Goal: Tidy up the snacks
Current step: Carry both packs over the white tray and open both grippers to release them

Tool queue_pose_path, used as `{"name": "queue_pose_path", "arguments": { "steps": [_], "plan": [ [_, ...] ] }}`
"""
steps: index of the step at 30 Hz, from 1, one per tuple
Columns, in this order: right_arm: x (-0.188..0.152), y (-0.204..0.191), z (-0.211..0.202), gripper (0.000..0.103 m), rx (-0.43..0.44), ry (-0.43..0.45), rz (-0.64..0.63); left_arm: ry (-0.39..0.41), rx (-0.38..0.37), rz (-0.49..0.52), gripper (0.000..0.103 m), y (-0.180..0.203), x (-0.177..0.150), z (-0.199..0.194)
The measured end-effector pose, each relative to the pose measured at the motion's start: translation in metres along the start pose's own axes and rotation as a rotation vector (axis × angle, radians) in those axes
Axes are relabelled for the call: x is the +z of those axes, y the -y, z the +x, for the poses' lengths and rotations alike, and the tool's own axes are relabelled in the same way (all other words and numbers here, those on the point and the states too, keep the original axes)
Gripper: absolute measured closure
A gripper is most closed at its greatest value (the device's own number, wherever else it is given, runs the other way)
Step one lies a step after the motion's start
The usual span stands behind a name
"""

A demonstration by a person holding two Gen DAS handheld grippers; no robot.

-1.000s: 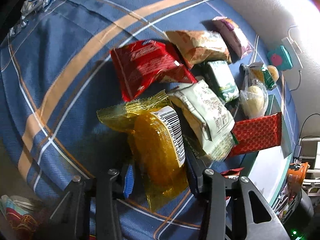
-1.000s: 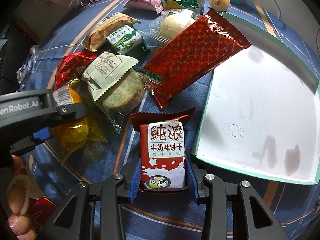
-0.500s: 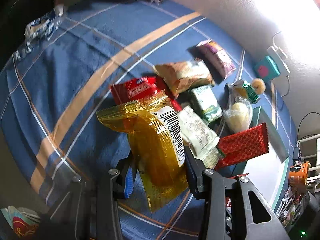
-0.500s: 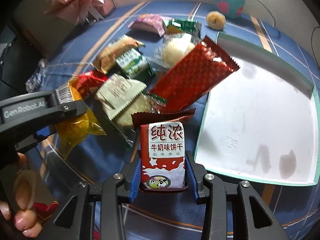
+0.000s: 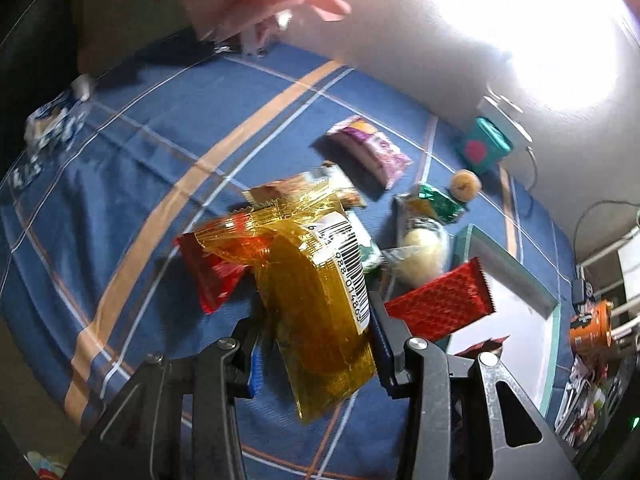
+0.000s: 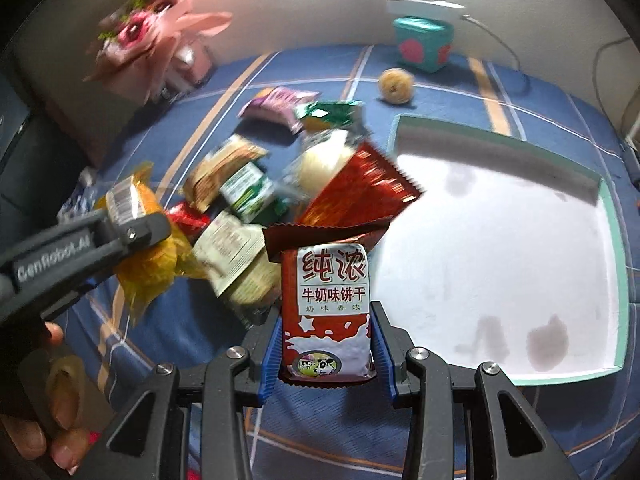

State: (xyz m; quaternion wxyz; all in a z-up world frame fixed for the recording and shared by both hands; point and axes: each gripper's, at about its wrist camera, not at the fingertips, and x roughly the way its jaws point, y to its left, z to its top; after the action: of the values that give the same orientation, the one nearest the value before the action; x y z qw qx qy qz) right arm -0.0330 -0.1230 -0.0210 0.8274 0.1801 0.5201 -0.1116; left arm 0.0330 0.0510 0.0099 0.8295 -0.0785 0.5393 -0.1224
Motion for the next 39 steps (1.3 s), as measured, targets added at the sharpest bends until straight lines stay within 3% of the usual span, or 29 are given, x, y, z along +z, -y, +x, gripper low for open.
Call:
{"name": "queue_pose_path", "arguments": {
  "steps": [8,21,30,39],
  "plan": [
    [0.019,0.051,-0.005,0.061,-0.106,0.039,0.144,0.002,-0.050,0.155,0.058,0.051,0.003,0.002],
    [0.034,0.140,-0.011,0.061,-0.151,0.045,0.372,-0.041,-0.139,0.370,0.058,0.152,0.003,0.028],
    [0.035,0.209,-0.011,0.061,-0.231,0.056,0.539,-0.089,-0.176,0.479,0.058,0.207,-0.011,0.067],
    [0.044,0.239,-0.013,0.061,-0.264,0.060,0.567,-0.091,-0.183,0.520,0.058,0.233,-0.008,0.087]
  ]
}}
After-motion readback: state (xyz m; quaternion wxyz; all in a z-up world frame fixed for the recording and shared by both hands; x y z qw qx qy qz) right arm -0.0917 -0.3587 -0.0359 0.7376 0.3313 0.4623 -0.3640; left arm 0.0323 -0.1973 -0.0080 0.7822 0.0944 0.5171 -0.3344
